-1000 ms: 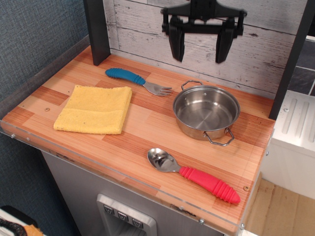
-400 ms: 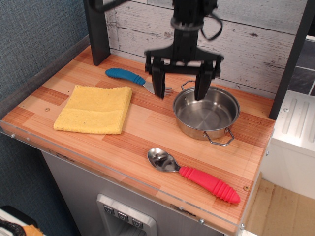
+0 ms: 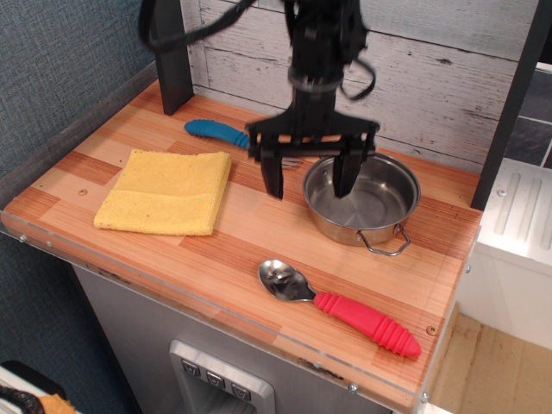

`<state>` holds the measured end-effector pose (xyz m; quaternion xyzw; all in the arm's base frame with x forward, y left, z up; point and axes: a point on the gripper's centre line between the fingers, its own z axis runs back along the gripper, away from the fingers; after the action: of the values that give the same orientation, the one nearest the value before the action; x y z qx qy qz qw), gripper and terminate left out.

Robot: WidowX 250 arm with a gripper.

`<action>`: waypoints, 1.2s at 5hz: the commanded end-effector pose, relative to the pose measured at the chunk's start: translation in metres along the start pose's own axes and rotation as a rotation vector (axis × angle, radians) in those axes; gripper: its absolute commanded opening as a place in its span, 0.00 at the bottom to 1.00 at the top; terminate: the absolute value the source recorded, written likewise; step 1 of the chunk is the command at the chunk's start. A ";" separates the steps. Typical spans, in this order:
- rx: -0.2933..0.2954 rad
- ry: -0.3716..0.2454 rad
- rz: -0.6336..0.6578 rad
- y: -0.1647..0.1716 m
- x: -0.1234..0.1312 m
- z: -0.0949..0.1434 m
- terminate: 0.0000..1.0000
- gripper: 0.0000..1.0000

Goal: Place pot on top of orange towel

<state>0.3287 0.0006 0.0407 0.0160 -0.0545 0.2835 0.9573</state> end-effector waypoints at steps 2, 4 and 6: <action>-0.031 -0.013 0.038 -0.003 0.000 -0.023 0.00 1.00; -0.092 -0.047 0.005 0.002 0.000 -0.016 0.00 0.00; -0.155 -0.103 0.059 0.020 0.006 0.026 0.00 0.00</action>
<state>0.3153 0.0177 0.0533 -0.0403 -0.1014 0.3087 0.9449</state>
